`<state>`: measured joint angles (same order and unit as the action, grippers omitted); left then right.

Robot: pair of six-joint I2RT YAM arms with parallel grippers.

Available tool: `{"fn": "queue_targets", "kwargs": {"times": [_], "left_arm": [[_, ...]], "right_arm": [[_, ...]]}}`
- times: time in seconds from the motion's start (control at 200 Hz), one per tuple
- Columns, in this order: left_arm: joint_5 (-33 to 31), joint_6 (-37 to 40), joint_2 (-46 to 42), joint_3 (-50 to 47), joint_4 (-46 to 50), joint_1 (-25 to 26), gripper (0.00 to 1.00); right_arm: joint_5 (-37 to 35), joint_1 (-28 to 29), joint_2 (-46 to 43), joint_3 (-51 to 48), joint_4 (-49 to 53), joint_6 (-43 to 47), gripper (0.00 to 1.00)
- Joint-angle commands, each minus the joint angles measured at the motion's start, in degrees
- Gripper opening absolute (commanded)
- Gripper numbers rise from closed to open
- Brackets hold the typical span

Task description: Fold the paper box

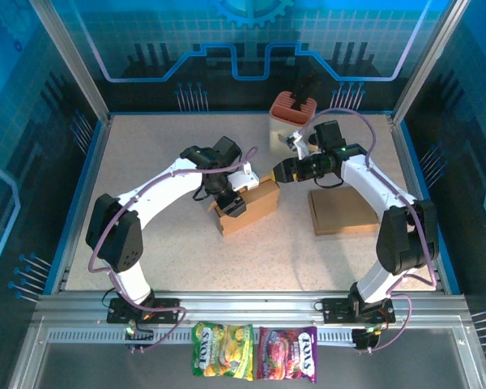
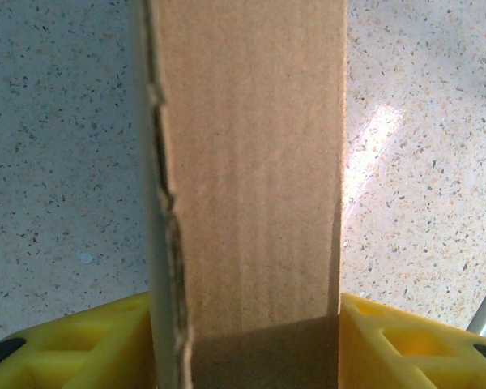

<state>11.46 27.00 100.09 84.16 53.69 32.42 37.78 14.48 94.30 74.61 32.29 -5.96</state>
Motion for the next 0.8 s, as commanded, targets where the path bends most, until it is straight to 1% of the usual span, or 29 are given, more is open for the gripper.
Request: {"fn": "queue_targets", "kwargs": {"times": [0.0,0.135,0.25,0.47,0.59,0.795], "left_arm": [[1.9,0.9,-0.8,0.3,0.8,0.3,0.54],[1.8,1.2,-0.4,0.6,1.0,0.2,0.54],[1.8,1.3,-0.4,0.6,1.0,0.2,0.54],[1.9,1.4,-0.2,0.6,1.0,0.2,0.54],[1.9,1.5,-0.2,0.7,1.1,0.3,0.54],[1.9,1.6,0.0,1.0,1.2,0.3,0.54]], "right_arm": [[1.6,0.5,0.5,1.7,1.7,1.8,0.59],[1.4,0.8,-0.2,1.2,1.8,1.9,0.54],[-0.5,1.0,-0.9,0.7,2.4,2.2,0.48],[-7.3,2.2,-1.7,1.4,5.1,3.8,0.38],[-11.3,3.1,-1.6,2.4,6.5,4.6,0.31],[-16.3,4.3,-2.1,3.5,7.2,4.9,0.25]]}}
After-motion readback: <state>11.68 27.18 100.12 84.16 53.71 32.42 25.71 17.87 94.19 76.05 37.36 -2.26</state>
